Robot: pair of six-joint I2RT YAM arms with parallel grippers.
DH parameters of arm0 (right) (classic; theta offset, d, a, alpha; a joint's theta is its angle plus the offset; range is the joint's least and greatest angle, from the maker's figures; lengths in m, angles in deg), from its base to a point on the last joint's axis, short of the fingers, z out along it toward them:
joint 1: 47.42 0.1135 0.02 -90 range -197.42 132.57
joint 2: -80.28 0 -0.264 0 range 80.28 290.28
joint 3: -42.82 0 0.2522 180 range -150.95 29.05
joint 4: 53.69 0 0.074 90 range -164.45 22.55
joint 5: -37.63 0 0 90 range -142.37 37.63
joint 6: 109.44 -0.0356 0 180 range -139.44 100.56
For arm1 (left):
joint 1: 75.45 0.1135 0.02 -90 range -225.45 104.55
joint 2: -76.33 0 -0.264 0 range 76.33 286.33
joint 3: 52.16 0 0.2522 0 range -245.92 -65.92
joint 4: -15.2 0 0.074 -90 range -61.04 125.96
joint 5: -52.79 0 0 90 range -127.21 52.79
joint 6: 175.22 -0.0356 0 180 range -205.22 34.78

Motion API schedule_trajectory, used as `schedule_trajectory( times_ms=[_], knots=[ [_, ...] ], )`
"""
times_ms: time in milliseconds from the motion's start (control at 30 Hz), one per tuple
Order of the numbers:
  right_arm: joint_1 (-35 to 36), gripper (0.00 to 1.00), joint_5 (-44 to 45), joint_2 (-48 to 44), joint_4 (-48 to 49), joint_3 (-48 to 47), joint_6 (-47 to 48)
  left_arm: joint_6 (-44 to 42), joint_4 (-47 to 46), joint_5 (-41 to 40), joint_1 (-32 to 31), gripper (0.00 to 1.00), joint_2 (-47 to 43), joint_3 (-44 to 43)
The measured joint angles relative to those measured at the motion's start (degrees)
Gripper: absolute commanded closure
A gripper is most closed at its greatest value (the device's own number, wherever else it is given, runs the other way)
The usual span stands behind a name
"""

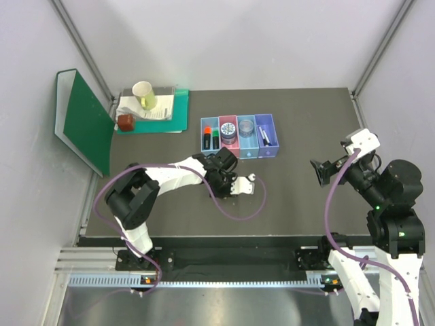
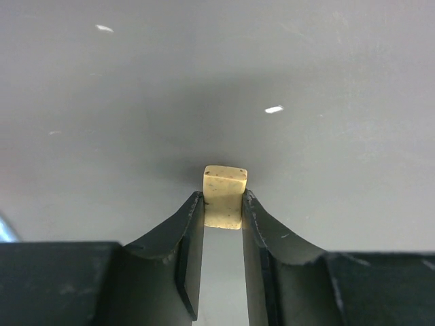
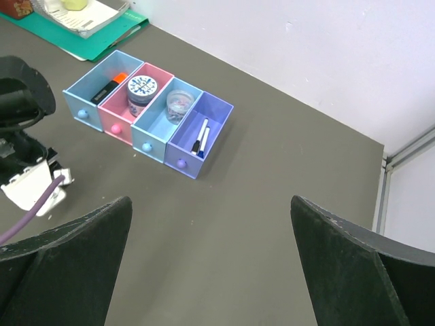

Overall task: Sort the stationery into containers
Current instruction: Pick up the stationery from the center of the board, then place the stationery in the storage box.

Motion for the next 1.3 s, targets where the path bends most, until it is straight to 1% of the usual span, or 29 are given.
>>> schedule_trajectory(
  times_ms=[100,200,333,467,567,800,967,1167,1300],
  knots=[
    [-0.02,0.00,0.02,-0.11,0.15,0.31,0.00,1.79,2.62,0.02,0.00,0.85,-0.39,-4.02],
    [-0.02,0.00,0.02,-0.09,-0.11,0.76,0.00,3.28,4.81,-0.02,0.00,0.83,-1.46,-11.23],
    [-0.02,0.00,0.02,-0.04,0.07,0.76,-0.02,3.61,4.61,-1.53,0.00,0.84,-2.40,-20.37],
    [-0.02,0.00,0.04,-0.02,0.07,0.76,0.02,2.19,4.13,-4.22,0.63,0.85,-1.46,-25.94],
    [-0.02,0.00,0.22,0.00,0.02,0.76,0.09,1.01,4.11,-5.33,1.92,0.85,2.19,-30.14],
    [-0.02,0.00,0.48,0.00,-0.09,0.76,0.17,0.44,4.17,-7.87,7.54,0.86,17.81,-43.67],
    [-0.02,0.00,0.87,0.00,-0.11,0.76,0.20,-0.55,5.09,-9.53,10.08,0.86,22.77,-47.08],
    [-0.02,0.00,1.11,0.00,-0.07,0.76,0.20,-1.27,5.81,-9.99,10.99,0.86,23.02,-46.97],
    [-0.02,0.00,1.11,0.00,0.00,0.76,0.15,-1.57,5.86,-9.97,11.13,0.87,23.02,-45.05]
  ],
)
